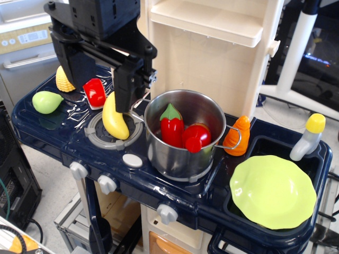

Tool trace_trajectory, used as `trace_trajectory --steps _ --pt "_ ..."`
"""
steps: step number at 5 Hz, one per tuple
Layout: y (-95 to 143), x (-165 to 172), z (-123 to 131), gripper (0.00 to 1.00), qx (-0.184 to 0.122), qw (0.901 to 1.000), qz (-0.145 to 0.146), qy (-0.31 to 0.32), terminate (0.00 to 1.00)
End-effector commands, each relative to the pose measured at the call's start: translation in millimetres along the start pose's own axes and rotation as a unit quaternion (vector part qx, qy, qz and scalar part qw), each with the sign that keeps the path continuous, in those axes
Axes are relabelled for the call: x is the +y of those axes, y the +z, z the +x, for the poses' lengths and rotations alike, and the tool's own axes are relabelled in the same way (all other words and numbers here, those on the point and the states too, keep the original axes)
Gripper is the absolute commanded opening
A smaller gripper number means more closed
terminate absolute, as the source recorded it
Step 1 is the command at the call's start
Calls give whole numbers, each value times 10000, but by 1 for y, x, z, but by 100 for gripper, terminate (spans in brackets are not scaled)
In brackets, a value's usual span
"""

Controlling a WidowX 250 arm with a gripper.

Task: Put pear on plate

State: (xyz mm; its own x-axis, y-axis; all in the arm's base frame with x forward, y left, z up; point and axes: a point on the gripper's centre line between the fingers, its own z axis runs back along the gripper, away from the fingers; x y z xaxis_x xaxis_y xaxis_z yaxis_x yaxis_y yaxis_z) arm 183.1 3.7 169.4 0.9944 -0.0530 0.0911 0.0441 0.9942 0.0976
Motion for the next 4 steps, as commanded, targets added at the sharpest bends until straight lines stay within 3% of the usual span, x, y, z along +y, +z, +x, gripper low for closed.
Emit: trace_trajectory --steps 1,3,4 --pt "0 0 0 100 0 10000 0 0 0" --pt "-30 84 42 100 -216 9921 649 -1048 0" --pt "-64 119 54 100 -369 9852 797 -1473 0"
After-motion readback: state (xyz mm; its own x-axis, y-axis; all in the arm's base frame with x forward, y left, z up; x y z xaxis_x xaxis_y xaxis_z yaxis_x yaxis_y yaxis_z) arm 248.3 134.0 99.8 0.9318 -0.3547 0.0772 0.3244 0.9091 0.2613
